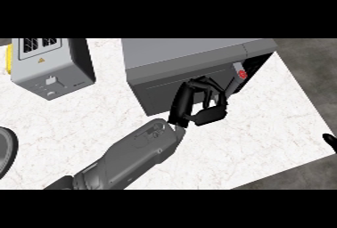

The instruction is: Pick up the milk, place it into the microwave and close the microwave

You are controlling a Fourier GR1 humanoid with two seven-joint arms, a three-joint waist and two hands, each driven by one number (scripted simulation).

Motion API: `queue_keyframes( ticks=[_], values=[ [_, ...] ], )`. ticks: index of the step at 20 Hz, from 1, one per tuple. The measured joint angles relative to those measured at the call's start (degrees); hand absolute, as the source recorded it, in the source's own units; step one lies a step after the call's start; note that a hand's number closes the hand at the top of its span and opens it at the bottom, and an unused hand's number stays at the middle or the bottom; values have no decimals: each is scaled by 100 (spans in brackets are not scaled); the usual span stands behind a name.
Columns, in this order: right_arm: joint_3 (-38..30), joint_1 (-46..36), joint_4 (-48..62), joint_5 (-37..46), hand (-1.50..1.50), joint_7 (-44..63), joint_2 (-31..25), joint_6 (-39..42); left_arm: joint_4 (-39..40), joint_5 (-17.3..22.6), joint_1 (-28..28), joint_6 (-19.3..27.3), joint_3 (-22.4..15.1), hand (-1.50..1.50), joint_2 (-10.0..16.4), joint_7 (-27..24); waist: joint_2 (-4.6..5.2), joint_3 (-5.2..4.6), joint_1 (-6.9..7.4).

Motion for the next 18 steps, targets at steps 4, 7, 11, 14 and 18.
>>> queue_keyframes(
  ticks=[4, 7, 11, 14, 18],
  values=[
    [38, -2, -78, -111, -150, 32, -46, 65, 22, 90, -1, 58, -25, 150, 0, -167, 10, 0, -24],
    [58, -13, -130, -173, -150, 75, -102, 99, 32, 156, -1, 101, -39, 150, 1, -289, 21, -2, -45],
    [49, -27, -189, -253, -150, 113, -153, 106, 57, 242, -14, 125, -68, 150, 0, -414, 29, -2, -55],
    [48, -29, -232, -298, -150, 151, -202, 119, 66, 299, -13, 166, -79, 150, 0, -523, 38, -3, -75],
    [22, -46, -264, -375, -150, 182, -250, 112, 88, 374, -28, 200, -111, 150, 0, -634, 47, 0, -83]
  ],
)
